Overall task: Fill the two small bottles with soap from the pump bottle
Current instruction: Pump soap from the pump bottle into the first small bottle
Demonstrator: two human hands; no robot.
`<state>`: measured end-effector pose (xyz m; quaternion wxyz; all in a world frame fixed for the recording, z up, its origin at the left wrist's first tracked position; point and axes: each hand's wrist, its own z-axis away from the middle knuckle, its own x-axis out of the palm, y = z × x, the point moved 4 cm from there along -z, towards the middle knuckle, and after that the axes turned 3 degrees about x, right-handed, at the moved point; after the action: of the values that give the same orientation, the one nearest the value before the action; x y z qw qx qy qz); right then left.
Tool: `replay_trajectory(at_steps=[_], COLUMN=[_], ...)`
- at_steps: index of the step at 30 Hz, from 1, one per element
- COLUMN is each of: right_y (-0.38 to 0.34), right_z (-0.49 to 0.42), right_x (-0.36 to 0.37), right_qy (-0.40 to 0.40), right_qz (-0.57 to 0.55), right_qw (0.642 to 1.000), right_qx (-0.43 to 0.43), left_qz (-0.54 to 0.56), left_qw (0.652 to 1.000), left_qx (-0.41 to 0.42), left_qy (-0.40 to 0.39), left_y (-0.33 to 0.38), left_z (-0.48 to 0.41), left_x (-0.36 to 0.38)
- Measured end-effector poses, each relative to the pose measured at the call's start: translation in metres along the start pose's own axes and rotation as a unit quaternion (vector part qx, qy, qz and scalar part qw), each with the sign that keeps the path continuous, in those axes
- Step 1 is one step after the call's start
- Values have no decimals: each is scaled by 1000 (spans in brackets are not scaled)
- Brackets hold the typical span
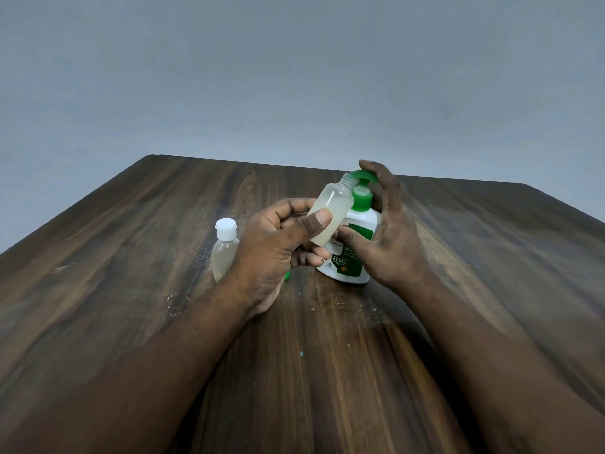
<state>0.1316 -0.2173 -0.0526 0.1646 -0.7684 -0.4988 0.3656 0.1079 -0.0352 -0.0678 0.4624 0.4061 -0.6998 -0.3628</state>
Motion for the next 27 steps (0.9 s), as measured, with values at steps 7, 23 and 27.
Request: replay_trajectory(at_steps=[7,23,27], right_y=[2,1,-1], right_z=[0,0,1], right_x=[0,1,2], right_qy=[8,10,12], right_qz=[6,16,13], right_qw=[1000,1000,1000], right_qx=[-7,-11,-23], left_qz=[-7,-10,0], left_qw=[1000,1000,1000], left_qx=[-2,-3,-3], left_qy=[1,5,4], left_y=[-2,-1,1], left_z=[1,0,-1], left_x=[-1,-4,-2])
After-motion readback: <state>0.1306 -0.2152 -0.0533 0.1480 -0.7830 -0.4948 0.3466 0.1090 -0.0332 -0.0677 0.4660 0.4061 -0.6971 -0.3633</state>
